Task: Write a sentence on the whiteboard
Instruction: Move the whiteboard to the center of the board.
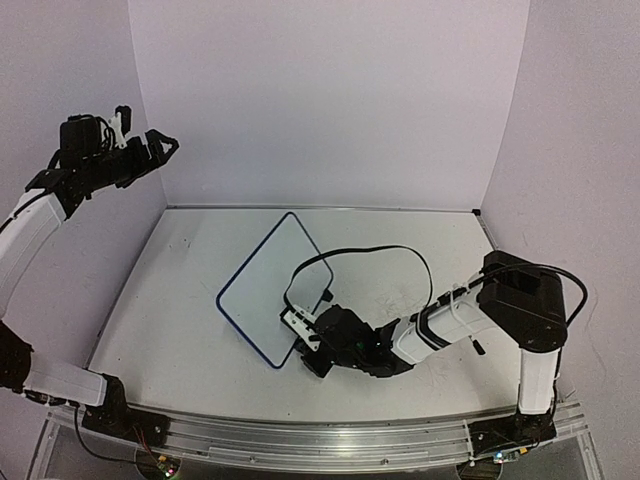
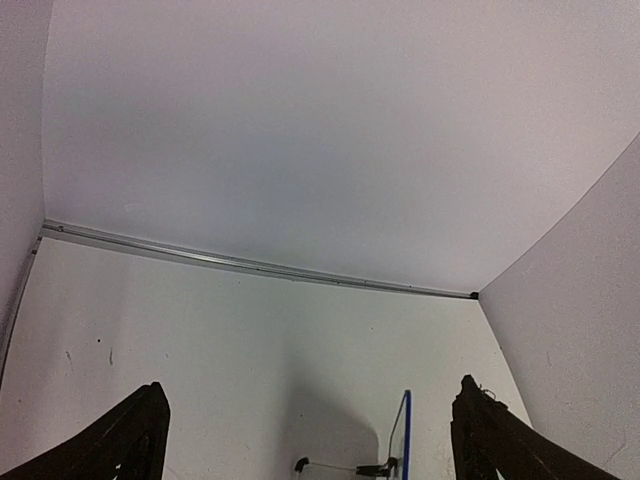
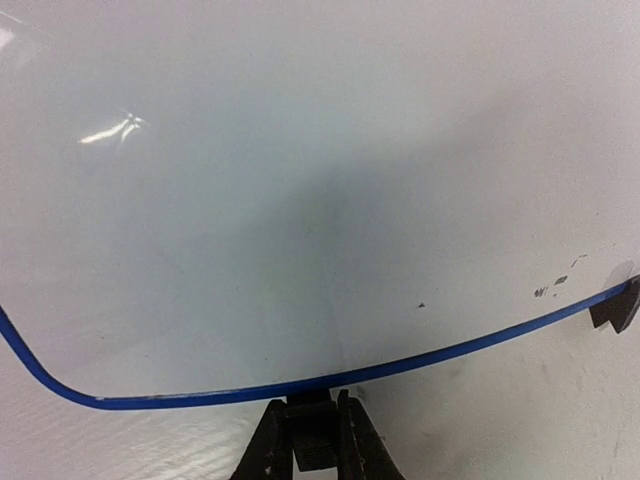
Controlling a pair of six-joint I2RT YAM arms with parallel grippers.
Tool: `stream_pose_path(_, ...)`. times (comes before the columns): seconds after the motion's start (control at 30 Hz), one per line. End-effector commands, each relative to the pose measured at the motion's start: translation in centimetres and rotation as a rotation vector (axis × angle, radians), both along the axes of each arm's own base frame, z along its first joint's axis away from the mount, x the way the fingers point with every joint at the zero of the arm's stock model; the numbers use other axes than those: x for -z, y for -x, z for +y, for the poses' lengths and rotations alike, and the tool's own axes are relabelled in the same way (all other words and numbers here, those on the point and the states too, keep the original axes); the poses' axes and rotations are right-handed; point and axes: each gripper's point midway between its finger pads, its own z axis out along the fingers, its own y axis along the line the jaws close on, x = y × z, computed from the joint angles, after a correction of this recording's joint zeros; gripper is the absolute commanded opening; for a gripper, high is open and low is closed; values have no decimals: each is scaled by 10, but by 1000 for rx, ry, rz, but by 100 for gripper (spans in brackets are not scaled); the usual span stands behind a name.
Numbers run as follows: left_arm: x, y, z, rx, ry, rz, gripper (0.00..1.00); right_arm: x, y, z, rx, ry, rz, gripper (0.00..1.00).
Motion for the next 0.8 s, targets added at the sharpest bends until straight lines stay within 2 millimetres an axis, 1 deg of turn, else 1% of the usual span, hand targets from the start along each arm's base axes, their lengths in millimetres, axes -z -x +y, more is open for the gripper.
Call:
stream_pose_path(0.0,-5,1,-5,25,35,-4,99,-27,-51,-50,470,-147,-29,0)
stream_pose_path(0.07,3,-1,-7,33,46,18,99,-20,-51,-55,526,-158,2,0)
stream_pose_path(0.17,14,-2,-11,47,73,54,100,-8,-50,-48,535,-174,60,0)
stream_pose_path(0.27,24,-1,-19,68,82,80,100,-2,-49,-39,534,-190,96,2)
stream_pose_path(0.37,35,1,-25,81,80,102,99,-7,-48,-34,511,-195,93,16)
stream_pose_path(0.43,41,3,-28,80,71,110,99,-18,-45,-30,460,-198,83,27)
stream_pose_path(0.47,44,4,-27,77,67,115,100,-25,-43,-30,435,-205,73,34)
stream_pose_path(0.53,48,4,-27,73,61,120,99,-41,-40,-32,399,-219,46,53)
stream_pose_path(0.6,52,4,-29,83,59,129,100,-51,-38,-35,372,-209,22,64)
stream_pose_path(0.67,54,3,-33,97,57,135,99,-60,-36,-41,348,-194,7,69)
stream_pose_path(0.77,58,2,-42,120,49,143,100,-71,-38,-56,327,-190,14,70)
